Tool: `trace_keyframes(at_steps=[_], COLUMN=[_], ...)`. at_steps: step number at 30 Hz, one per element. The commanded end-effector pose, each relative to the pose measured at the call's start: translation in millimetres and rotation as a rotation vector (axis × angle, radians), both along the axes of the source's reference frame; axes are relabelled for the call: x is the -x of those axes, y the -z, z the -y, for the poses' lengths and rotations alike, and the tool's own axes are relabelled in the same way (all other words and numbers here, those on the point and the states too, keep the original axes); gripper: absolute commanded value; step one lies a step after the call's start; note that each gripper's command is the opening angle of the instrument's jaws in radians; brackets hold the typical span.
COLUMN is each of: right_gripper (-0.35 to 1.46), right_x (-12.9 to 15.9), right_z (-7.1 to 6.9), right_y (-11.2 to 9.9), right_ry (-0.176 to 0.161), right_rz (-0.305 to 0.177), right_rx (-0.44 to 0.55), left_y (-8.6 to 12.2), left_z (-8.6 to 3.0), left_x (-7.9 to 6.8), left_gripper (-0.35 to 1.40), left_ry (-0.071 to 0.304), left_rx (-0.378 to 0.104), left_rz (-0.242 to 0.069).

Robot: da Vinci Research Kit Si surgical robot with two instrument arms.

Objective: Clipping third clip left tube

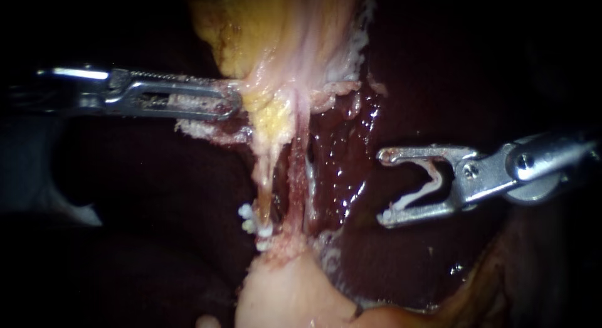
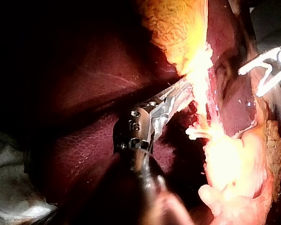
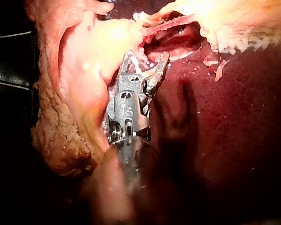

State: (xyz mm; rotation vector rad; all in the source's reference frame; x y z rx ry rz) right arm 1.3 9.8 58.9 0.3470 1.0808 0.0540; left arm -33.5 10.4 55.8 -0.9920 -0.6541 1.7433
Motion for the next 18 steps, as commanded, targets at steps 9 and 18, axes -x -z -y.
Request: trace_keyframes(at_steps=[9, 18], right_gripper=[0.49, 0.49], right_x=[-0.2, -0.3], right_z=[-0.1, -0.1], right_y=[0.0, 0.1], right_ry=[-0.001, -0.003], right_rz=[0.001, -0.002], right_rx=[0.000, -0.001], left_y=[4.1, 7.6], left_z=[-0.7, -3.1], left_x=[-2.4, -5.5], left_gripper=[-0.35, -0.35], left_ry=[-0.004, 0.016], left_rx=[-0.018, 0.012], left_rz=[-0.003, -0.012])
